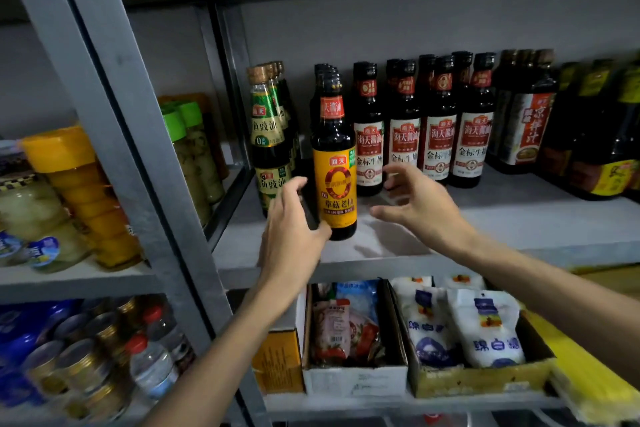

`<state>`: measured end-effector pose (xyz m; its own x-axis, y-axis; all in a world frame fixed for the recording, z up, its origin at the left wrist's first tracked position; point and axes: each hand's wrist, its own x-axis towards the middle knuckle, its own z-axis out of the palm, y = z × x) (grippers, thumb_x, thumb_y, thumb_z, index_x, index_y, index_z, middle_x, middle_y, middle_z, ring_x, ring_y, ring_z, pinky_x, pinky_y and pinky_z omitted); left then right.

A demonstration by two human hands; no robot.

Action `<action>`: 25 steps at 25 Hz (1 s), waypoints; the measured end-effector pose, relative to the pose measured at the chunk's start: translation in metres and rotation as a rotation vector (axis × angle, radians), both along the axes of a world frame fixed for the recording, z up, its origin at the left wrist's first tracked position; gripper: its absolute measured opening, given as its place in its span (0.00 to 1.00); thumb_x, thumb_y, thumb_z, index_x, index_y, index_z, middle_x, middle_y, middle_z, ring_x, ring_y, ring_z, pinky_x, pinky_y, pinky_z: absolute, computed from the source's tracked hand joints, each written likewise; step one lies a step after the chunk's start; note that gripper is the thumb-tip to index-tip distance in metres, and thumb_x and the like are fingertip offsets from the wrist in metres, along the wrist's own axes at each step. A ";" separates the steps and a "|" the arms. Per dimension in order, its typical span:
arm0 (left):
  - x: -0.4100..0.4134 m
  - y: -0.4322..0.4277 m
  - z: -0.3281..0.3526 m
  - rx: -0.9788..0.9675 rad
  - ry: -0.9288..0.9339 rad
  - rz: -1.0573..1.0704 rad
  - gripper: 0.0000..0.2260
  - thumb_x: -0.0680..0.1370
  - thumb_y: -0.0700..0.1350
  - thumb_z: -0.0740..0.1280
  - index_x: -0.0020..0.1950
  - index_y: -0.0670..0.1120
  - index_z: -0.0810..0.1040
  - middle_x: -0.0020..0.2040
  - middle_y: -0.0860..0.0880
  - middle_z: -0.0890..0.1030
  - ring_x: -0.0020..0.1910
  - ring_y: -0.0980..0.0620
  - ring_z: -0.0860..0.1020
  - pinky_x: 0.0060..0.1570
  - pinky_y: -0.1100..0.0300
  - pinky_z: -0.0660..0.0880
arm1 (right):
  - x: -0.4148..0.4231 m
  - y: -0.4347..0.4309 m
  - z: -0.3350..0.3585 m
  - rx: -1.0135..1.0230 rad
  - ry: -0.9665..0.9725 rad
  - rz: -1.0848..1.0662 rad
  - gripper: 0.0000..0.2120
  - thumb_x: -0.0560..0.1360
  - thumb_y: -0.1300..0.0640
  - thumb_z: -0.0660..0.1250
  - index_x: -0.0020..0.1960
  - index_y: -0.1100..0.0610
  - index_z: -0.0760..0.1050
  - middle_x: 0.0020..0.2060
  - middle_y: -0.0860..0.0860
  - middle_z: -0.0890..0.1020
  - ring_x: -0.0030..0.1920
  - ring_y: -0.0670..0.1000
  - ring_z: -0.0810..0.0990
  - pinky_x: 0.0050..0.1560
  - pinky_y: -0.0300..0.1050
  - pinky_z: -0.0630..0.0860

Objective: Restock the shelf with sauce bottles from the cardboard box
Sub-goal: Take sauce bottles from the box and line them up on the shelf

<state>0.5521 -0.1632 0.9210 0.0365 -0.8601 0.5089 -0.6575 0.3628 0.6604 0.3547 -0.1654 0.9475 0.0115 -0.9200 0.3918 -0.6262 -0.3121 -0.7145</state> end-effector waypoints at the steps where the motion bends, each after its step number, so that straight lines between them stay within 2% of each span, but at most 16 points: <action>1: -0.005 0.009 0.000 -0.093 0.019 -0.015 0.25 0.73 0.42 0.73 0.67 0.49 0.68 0.63 0.51 0.74 0.58 0.53 0.73 0.54 0.56 0.73 | -0.006 0.010 -0.004 -0.018 0.007 -0.032 0.29 0.71 0.56 0.76 0.68 0.55 0.70 0.52 0.48 0.79 0.51 0.48 0.79 0.56 0.43 0.77; 3: -0.023 0.025 0.000 -0.191 0.017 -0.093 0.16 0.74 0.40 0.71 0.59 0.49 0.72 0.53 0.54 0.76 0.47 0.57 0.73 0.45 0.60 0.72 | -0.021 0.031 -0.010 -0.052 0.030 -0.080 0.19 0.73 0.58 0.74 0.63 0.54 0.75 0.47 0.47 0.80 0.47 0.47 0.80 0.52 0.41 0.77; 5: -0.043 0.039 -0.002 -0.179 -0.021 -0.189 0.10 0.75 0.40 0.69 0.54 0.50 0.75 0.44 0.57 0.76 0.39 0.56 0.74 0.39 0.58 0.72 | -0.038 0.049 -0.012 -0.068 0.069 -0.088 0.12 0.74 0.60 0.71 0.57 0.53 0.78 0.42 0.46 0.81 0.41 0.44 0.79 0.45 0.35 0.74; 7: -0.071 0.051 -0.005 -0.102 -0.094 -0.293 0.06 0.76 0.42 0.68 0.52 0.51 0.76 0.41 0.58 0.78 0.38 0.55 0.77 0.40 0.54 0.76 | -0.066 0.072 -0.016 -0.067 0.102 -0.087 0.10 0.73 0.63 0.69 0.52 0.53 0.79 0.38 0.47 0.82 0.37 0.43 0.78 0.39 0.30 0.71; 9: -0.108 0.062 -0.011 0.047 -0.181 -0.416 0.03 0.77 0.45 0.68 0.50 0.52 0.77 0.41 0.57 0.80 0.40 0.54 0.79 0.44 0.52 0.77 | -0.105 0.101 -0.025 -0.028 0.096 -0.082 0.10 0.73 0.66 0.68 0.50 0.54 0.80 0.37 0.48 0.82 0.33 0.41 0.77 0.37 0.30 0.70; 10: -0.130 0.068 -0.017 0.129 -0.232 -0.488 0.03 0.77 0.47 0.69 0.50 0.52 0.77 0.41 0.57 0.81 0.42 0.54 0.80 0.47 0.51 0.78 | -0.129 0.116 -0.033 -0.002 0.098 -0.080 0.11 0.72 0.66 0.67 0.50 0.54 0.80 0.37 0.49 0.82 0.32 0.41 0.77 0.36 0.31 0.70; 13: -0.208 0.093 -0.046 0.323 -0.404 -0.678 0.08 0.77 0.52 0.70 0.52 0.50 0.77 0.43 0.55 0.82 0.45 0.51 0.81 0.48 0.51 0.78 | -0.206 0.164 -0.069 0.126 0.143 -0.063 0.12 0.71 0.67 0.67 0.48 0.52 0.80 0.35 0.48 0.82 0.34 0.45 0.80 0.42 0.41 0.75; 15: -0.275 0.115 -0.080 0.460 -0.493 -0.777 0.11 0.77 0.53 0.69 0.55 0.49 0.77 0.45 0.53 0.81 0.47 0.48 0.81 0.50 0.50 0.78 | -0.270 0.200 -0.106 0.286 0.135 -0.064 0.14 0.71 0.68 0.66 0.47 0.50 0.79 0.34 0.49 0.82 0.33 0.48 0.80 0.40 0.44 0.76; 18: -0.365 0.142 -0.132 0.660 -0.642 -0.898 0.16 0.78 0.55 0.68 0.61 0.48 0.75 0.47 0.53 0.79 0.49 0.49 0.79 0.49 0.55 0.75 | -0.358 0.243 -0.166 0.492 0.141 -0.103 0.12 0.73 0.67 0.65 0.47 0.51 0.80 0.35 0.51 0.83 0.36 0.53 0.81 0.39 0.46 0.75; 21: -0.422 0.156 -0.181 0.840 -0.649 -0.957 0.17 0.78 0.54 0.67 0.62 0.47 0.75 0.50 0.50 0.80 0.46 0.49 0.81 0.45 0.54 0.74 | -0.420 0.269 -0.214 0.654 0.065 -0.180 0.12 0.75 0.65 0.65 0.45 0.49 0.79 0.34 0.52 0.82 0.36 0.53 0.81 0.40 0.48 0.76; 23: -0.459 0.158 -0.220 0.942 -0.636 -0.971 0.16 0.78 0.55 0.68 0.61 0.48 0.75 0.47 0.51 0.80 0.43 0.52 0.81 0.42 0.57 0.74 | -0.459 0.280 -0.249 0.760 0.021 -0.228 0.11 0.75 0.65 0.64 0.45 0.50 0.78 0.34 0.53 0.82 0.34 0.53 0.81 0.41 0.47 0.77; 25: -0.491 0.154 -0.267 1.073 -0.574 -0.938 0.15 0.78 0.53 0.68 0.61 0.47 0.75 0.47 0.52 0.80 0.42 0.53 0.81 0.42 0.60 0.75 | -0.488 0.287 -0.292 0.861 -0.022 -0.282 0.12 0.74 0.68 0.63 0.44 0.51 0.78 0.32 0.51 0.80 0.33 0.52 0.78 0.36 0.39 0.74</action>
